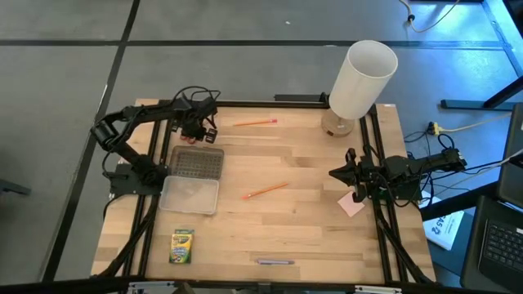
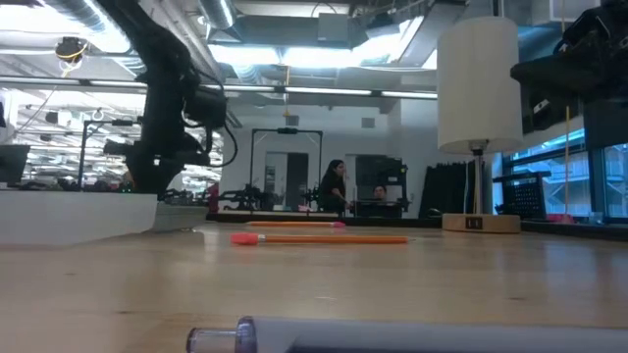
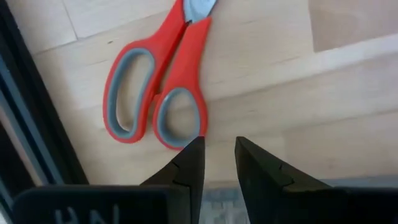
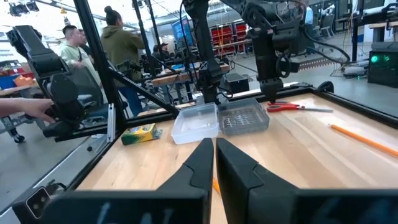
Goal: Pack school essentials
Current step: Put the red scissors into the transparent supply box
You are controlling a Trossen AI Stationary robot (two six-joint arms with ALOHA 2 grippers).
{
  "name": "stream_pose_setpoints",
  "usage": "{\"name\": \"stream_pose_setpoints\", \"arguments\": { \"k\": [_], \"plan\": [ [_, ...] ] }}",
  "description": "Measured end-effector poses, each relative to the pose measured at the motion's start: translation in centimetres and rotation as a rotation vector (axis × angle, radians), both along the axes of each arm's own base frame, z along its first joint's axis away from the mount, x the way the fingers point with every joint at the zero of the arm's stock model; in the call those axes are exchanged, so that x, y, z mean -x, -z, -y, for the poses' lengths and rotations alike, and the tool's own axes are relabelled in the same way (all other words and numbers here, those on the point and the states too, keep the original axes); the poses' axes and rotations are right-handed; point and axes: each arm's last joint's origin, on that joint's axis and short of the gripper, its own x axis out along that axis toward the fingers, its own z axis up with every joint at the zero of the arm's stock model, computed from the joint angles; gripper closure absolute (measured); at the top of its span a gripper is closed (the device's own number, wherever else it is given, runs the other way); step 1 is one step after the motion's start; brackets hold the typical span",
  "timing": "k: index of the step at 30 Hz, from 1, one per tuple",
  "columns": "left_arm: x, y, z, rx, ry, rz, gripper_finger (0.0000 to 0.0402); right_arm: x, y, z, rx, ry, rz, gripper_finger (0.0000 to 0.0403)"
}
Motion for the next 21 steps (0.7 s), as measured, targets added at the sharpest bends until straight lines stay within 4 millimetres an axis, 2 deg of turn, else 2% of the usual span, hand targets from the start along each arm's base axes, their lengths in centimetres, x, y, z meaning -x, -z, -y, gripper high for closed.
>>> {"name": "stream_pose_setpoints", "arguments": {
  "k": [11, 21],
  "plan": [
    [1.3, 1.7, -0.3, -0.007, -0.045, 0.006, 0.0319, 0.0, 0.0, 0.0, -0.002, 0.0, 0.0, 0.038],
    [1.4, 1.9, -0.2, -0.012, -0.046, 0.011, 0.0319, 0.0, 0.0, 0.0, -0.002, 0.0, 0.0, 0.038]
  ]
}}
